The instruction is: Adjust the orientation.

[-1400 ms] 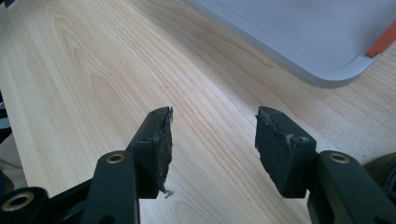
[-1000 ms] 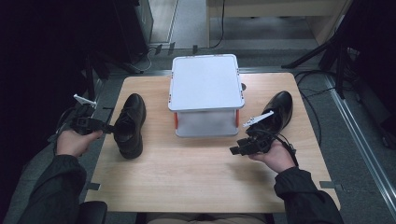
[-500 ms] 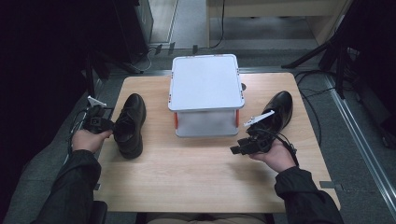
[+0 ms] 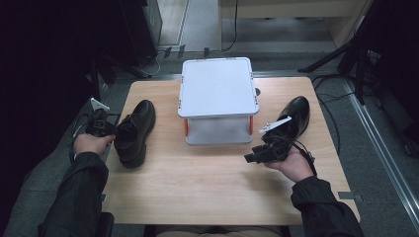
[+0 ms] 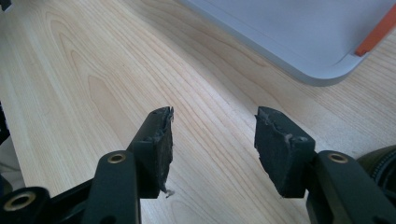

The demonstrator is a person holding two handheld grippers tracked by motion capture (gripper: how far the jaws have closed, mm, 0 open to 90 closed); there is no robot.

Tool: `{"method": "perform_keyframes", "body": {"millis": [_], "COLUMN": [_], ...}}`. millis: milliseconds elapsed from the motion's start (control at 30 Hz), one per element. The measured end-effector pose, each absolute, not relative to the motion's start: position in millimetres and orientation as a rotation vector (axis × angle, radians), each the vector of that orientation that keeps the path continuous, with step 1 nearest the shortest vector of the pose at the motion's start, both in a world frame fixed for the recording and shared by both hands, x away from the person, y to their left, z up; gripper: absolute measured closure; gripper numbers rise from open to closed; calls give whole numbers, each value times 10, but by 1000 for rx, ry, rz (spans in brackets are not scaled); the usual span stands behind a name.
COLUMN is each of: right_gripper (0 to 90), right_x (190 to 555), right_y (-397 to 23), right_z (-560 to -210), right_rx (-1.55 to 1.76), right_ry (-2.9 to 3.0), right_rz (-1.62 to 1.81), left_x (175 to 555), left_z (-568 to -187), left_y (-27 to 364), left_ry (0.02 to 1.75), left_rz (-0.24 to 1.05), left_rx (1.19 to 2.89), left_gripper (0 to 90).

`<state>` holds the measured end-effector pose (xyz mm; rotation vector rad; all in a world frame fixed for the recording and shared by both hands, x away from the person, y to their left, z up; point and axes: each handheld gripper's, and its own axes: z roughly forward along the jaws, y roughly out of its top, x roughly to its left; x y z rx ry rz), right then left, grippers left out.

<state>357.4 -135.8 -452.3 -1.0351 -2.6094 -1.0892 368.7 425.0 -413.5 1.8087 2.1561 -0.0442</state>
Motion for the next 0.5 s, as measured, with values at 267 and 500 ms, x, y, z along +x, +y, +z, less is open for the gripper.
{"method": "perform_keyframes", "body": {"millis": [267,500], "right_gripper": [479,479], "right_x": [3582,3581], "right_y": [-1379,-1381], "right_z": [-4521,-4527], "right_rx": [-1043,-1038], "right_ry": [-2603,-2604], "right_rz": [-1092,-1088], "left_x": [3771,3920], "left_z": [-4008,-3719], "left_y": [4242,4124], "left_ry": [2158,2145], "left_rz": [-74,-77], "left_rx": [1753,1779], "left_gripper": [855,854]}}
